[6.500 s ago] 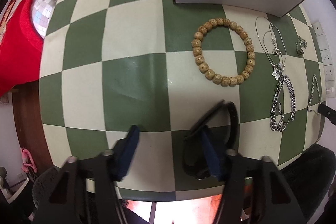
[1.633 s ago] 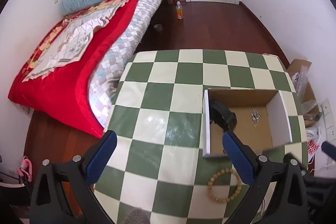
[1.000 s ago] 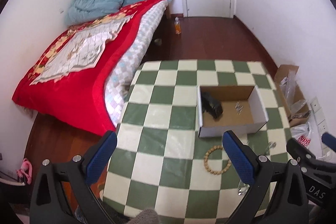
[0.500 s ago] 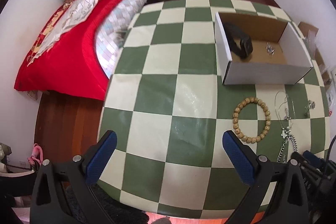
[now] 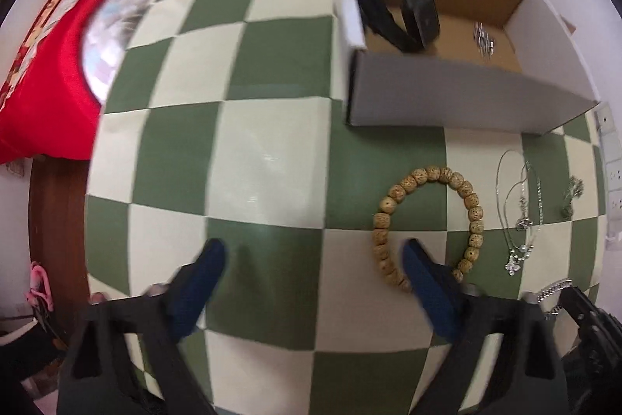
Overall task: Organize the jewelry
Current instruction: 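Grasp the thick silver chain bracelet with the right gripper while the left grasps the wooden bead bracelet, then carry both bracelets into the box and open both grippers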
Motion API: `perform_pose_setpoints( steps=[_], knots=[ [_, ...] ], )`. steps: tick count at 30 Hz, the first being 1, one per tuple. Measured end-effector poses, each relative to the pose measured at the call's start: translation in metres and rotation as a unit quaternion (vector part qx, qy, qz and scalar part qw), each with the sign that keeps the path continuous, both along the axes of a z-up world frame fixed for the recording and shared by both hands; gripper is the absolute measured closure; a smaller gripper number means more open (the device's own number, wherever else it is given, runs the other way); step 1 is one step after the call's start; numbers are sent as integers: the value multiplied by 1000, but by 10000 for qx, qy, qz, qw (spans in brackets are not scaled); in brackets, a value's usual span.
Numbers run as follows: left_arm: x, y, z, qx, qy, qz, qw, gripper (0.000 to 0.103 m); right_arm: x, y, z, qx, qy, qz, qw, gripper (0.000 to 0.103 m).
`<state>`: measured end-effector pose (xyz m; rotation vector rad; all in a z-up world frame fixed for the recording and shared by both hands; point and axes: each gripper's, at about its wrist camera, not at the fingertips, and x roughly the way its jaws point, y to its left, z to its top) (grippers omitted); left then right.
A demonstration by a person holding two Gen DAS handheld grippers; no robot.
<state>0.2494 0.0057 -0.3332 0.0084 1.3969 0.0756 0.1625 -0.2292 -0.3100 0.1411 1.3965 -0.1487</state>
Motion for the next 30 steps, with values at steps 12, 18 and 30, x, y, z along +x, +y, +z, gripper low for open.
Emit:
perform_pose_setpoints(
  steps=[12,18,30],
  knots=[
    [-26,-5,17,-87,-211,-254,9994,96,1,-33,2,964,81,-655,9932,56],
    [-63,-3,20,-70,-178,-199,9996,96,6,-9,0,169,60,-124,9998,57],
    [-80,-18,15,-84,-172,-142,9997,96,15,19,-1,-339,50,306,9989,88]
  ],
)
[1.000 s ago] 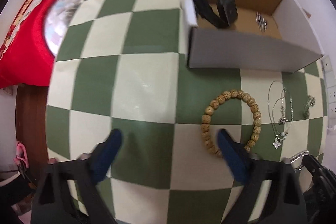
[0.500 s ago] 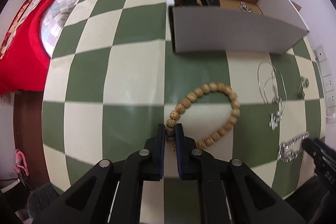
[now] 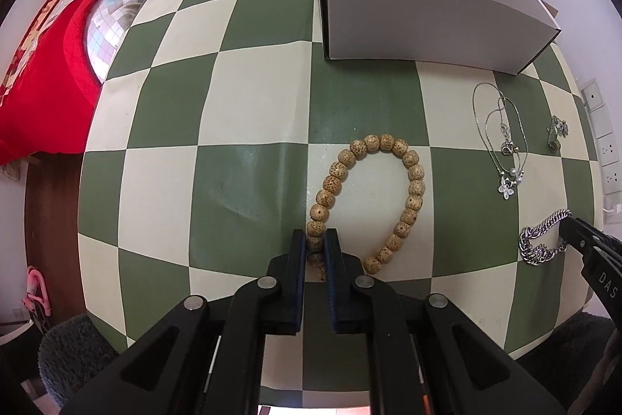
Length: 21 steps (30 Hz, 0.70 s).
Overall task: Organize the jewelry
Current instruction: 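Carry both bracelets into the box and open both grippers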
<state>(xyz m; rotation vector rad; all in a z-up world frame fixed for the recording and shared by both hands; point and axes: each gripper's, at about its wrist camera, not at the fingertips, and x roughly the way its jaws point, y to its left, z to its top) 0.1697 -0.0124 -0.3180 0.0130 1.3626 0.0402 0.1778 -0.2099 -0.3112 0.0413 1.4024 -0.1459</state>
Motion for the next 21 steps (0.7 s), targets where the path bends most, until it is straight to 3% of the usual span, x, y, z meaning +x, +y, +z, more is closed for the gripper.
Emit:
perform_pose_setpoints(
  steps=[8,13,21],
  knots=[
    [20,11,-5,-78,50,46,9999,96,8,-2,-4,-37,166,144,9998,88],
    [26,14,10,-128,-54,-101,9999,97,6,1,-2,36,91,181,9998,99],
    [29,16,70,-378,-566,-196,9975,97,-8,-3,27,1208,-293,-239,9920,99]
  ],
)
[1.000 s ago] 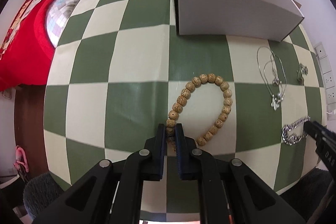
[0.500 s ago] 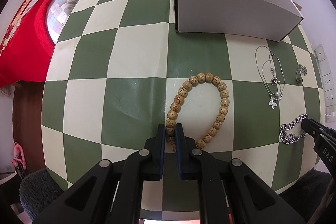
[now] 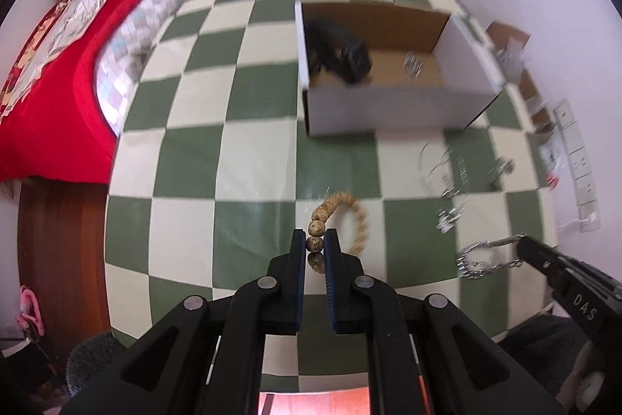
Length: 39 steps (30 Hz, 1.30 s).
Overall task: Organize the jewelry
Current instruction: 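Carry both bracelets into the box and open both grippers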
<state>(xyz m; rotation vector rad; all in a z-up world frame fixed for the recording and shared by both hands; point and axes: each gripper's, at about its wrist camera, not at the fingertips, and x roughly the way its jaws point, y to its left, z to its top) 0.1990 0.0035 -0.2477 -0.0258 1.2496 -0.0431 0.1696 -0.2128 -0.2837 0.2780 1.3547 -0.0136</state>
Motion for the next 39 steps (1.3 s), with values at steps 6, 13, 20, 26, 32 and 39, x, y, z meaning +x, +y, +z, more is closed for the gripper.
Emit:
perform_pose_setpoints(
  steps=[6,13,20,26,32,39],
  knots=[
    [8,4,39,-359,-227,15,9991,97,0,6,42,278,-419,55,9987,99],
    [36,1,77,-627,-485,-124,9968,97,16,9,97,501,-889,207,9946,99],
    [88,-4,97,-782,-557,-228,9951,97,61,17,137,520,-1265,437,9896,99],
    [128,-4,77,-686,-314,-249,9968,97,106,27,149,511,-1371,558,9877,99],
    [151,1,34,-667,176,-159,9975,97,151,37,128,620,-1131,590,9899,99],
    [160,5,-4,-657,571,-85,9962,97,183,46,71,461,-541,646,9954,99]
  ],
)
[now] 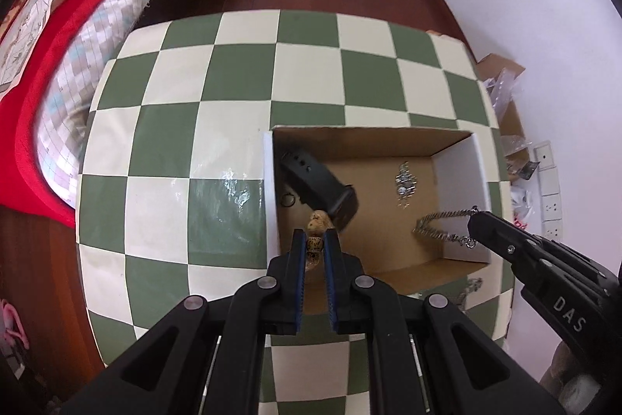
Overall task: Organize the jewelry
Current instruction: 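Carry both bracelets into the box and open both grippers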
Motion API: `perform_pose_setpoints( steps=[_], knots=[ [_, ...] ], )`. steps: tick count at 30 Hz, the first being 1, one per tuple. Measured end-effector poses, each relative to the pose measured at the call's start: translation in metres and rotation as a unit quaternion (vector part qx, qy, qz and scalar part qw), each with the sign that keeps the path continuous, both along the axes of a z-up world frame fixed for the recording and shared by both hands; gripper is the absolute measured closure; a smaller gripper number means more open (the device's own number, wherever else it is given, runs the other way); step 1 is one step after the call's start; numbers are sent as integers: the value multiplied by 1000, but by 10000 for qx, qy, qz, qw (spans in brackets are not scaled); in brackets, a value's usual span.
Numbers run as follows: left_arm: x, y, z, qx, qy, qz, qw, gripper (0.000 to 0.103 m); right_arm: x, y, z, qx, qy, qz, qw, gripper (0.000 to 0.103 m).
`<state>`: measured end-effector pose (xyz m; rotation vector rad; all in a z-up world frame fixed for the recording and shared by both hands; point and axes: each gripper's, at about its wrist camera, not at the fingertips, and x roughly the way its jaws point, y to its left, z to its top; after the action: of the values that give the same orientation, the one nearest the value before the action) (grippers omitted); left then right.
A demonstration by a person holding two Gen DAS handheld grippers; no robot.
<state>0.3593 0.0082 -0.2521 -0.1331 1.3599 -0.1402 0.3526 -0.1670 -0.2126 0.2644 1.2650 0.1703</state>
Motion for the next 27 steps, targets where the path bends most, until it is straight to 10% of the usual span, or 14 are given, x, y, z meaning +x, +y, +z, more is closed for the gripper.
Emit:
perform_pose_setpoints(
  steps=[27],
  knots=[
    [2,6,-5,-153,-86,120,9998,83,-8,-3,-73,-150,993,-159,9948,98]
  ],
)
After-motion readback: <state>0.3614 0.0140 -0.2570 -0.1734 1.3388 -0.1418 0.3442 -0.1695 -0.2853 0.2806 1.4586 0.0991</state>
